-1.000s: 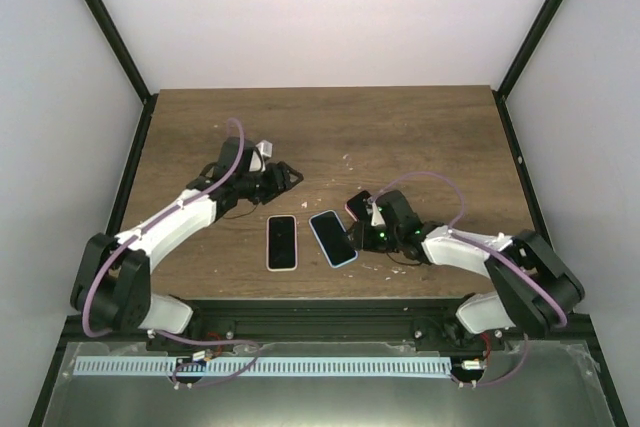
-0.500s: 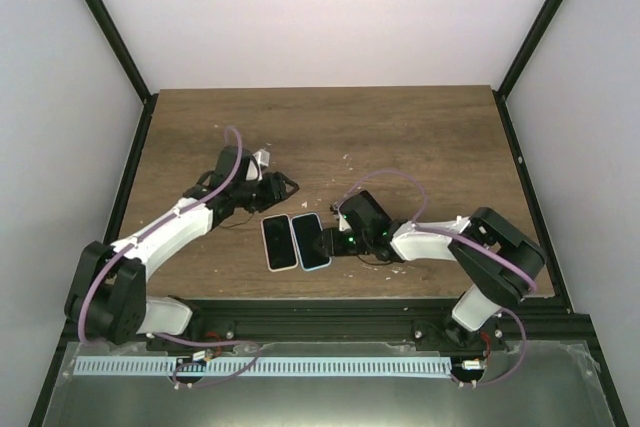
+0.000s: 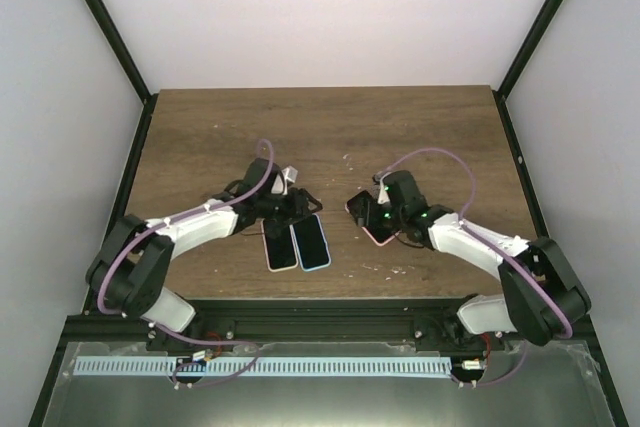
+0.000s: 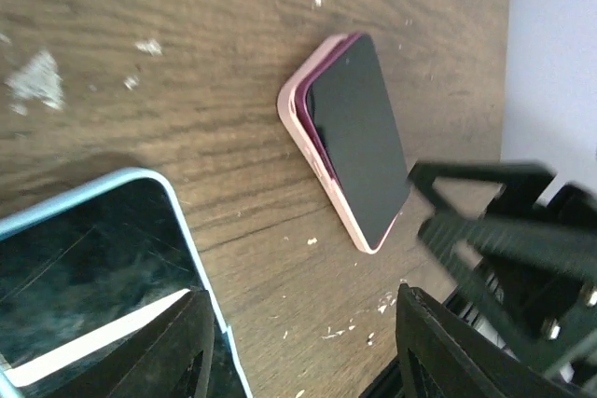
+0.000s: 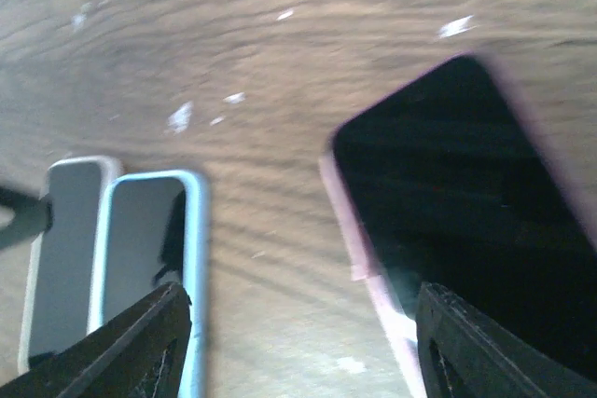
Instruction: Put the phone into the phone case
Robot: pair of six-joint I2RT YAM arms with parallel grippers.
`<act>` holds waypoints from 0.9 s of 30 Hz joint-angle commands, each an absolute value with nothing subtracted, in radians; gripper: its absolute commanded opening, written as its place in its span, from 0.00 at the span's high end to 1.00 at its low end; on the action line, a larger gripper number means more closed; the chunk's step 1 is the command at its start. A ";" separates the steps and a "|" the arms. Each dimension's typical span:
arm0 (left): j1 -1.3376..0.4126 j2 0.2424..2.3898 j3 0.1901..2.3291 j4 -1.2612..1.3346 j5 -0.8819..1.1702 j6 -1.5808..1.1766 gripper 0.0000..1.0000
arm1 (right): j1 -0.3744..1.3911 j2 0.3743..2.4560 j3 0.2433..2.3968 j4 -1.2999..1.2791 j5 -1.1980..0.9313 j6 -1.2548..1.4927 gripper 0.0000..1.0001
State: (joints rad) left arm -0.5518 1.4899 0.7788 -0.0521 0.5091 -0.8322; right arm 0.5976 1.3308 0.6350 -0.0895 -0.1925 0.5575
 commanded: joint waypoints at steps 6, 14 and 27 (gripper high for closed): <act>-0.625 1.671 0.870 0.077 0.551 -0.884 0.43 | 0.412 1.397 0.625 -0.084 -0.236 0.427 0.27; -0.628 1.707 0.878 0.073 0.533 -0.871 0.43 | 0.394 1.495 0.616 -0.068 -0.194 0.433 0.21; -0.628 1.721 0.921 0.014 0.505 -0.831 0.44 | 0.427 1.418 0.551 -0.043 -0.388 0.535 0.30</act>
State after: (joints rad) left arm -0.6228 1.7008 0.8997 0.0303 0.5209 -0.8581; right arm 0.3965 1.4559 0.5915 -0.0502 -0.2783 0.4656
